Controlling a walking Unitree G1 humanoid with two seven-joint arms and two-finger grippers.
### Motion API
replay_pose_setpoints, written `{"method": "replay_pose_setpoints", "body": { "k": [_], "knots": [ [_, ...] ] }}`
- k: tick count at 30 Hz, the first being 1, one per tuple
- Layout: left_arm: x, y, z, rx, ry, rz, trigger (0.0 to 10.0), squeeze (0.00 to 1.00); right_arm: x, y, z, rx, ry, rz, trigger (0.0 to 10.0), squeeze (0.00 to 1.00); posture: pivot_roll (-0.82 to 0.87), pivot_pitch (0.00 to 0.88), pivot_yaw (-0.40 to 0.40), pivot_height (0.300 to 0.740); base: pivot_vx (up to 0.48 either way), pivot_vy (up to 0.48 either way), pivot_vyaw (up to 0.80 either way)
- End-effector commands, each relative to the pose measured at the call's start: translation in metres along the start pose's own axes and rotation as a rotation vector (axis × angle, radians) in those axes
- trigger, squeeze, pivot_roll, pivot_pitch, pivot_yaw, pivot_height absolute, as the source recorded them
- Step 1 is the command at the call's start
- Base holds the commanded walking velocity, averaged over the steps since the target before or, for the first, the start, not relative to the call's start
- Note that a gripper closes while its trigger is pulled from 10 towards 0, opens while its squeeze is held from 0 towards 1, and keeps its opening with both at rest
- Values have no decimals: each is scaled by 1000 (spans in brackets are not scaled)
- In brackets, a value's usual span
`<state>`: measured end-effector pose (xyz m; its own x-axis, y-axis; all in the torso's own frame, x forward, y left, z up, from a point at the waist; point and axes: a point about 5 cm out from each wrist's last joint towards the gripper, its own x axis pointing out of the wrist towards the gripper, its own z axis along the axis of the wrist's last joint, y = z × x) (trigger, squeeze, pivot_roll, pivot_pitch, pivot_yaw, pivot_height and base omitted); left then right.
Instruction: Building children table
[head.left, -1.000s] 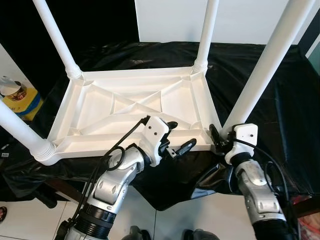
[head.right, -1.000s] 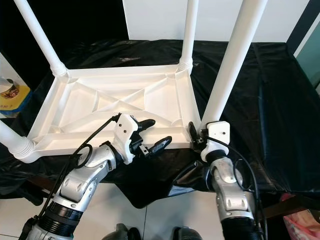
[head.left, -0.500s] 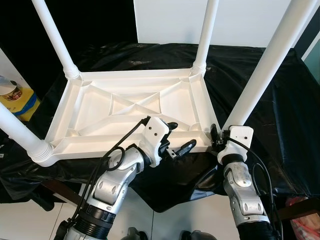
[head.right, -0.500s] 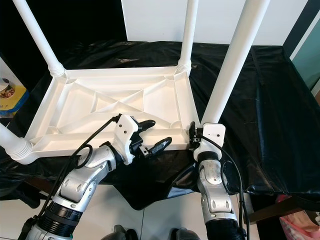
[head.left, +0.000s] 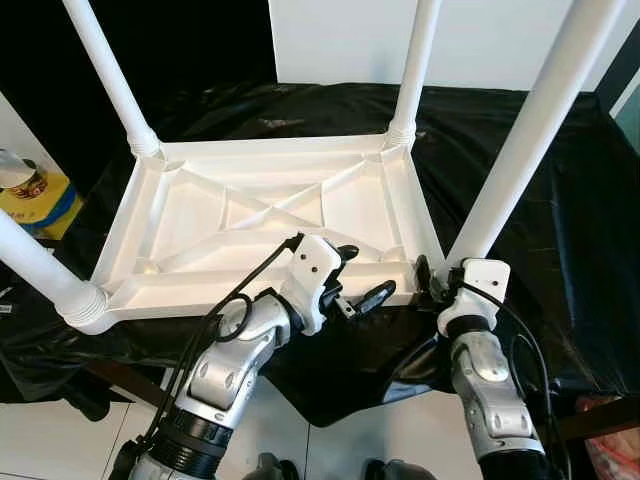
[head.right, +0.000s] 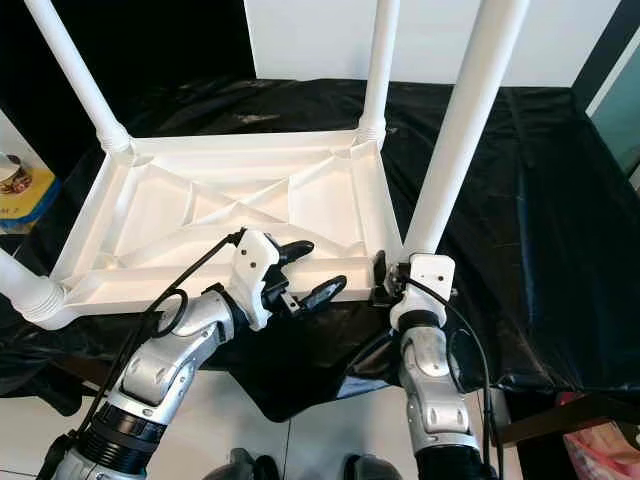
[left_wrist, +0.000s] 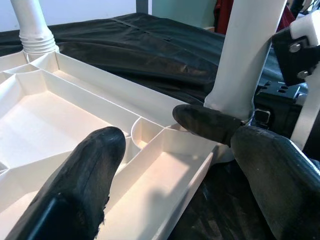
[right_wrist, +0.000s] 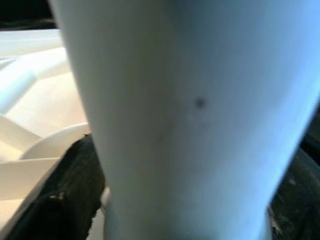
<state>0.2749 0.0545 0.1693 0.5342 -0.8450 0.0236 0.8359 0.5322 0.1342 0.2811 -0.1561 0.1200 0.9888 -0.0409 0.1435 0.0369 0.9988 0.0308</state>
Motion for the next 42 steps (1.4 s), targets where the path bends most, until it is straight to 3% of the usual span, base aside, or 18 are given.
{"method": "replay_pose_setpoints", "body": {
  "k": [1,4,5,7,8,14,25,26,28,35,38,39,40,41,42],
  "knots": [
    [-1,-7,0,-5,-2,-48,10000,0,-2,-2,2,9,-14,23,10000,1000,-87,120,21,740,0,0,0],
    [-2,-9,-1,-8,1,-56,10000,0,-3,-8,7,-5,-42,81,10000,1000,-91,124,25,740,0,0,0],
    [-2,-9,-1,-8,3,-60,10000,0,-4,-11,9,-9,-51,119,10000,678,-94,127,30,740,0,0,0],
    [-3,-9,-1,-8,4,-62,10000,0,-4,-12,10,-10,-56,144,10000,678,-94,128,31,740,0,0,0],
    [-3,-9,-1,-8,6,-65,10000,0,-5,-13,12,-14,-59,177,10000,0,-95,129,32,740,0,0,0],
    [-3,-11,-1,-6,10,-73,10000,0,-2,-19,20,-72,-66,366,10000,0,-98,128,34,740,0,0,0],
    [-2,-14,0,-4,7,-80,10000,0,14,-23,28,-109,-36,546,10000,0,-92,111,33,740,0,0,0],
    [-2,-14,1,-1,7,-82,10000,0,14,-24,26,-120,-24,552,4549,0,-91,107,30,740,0,0,0],
    [-2,-13,1,6,9,-82,10000,0,14,-27,22,-122,-1,553,0,0,-89,104,28,740,0,0,0],
    [-2,-14,1,9,7,-80,10000,0,9,-33,13,-110,45,547,0,0,-92,96,24,740,0,0,0],
    [-1,-14,-1,9,12,-86,10000,0,7,-40,3,-181,94,503,0,0,-95,95,24,740,0,0,0],
    [0,-15,-2,14,18,-91,10000,0,7,-43,-3,-198,124,464,2235,0,-95,95,24,740,0,0,0],
    [0,-15,-2,14,18,-91,10000,0,7,-43,-3,-198,124,464,2235,0,-95,95,24,740,0,0,0],
    [0,-16,-3,15,22,-96,10000,0,7,-46,-8,-209,148,412,10000,0,-101,91,25,740,0,0,0],
    [1,-16,-4,16,23,-100,10000,0,7,-46,-12,-200,164,356,10000,0,-104,89,28,740,0,0,0]
  ]
}}
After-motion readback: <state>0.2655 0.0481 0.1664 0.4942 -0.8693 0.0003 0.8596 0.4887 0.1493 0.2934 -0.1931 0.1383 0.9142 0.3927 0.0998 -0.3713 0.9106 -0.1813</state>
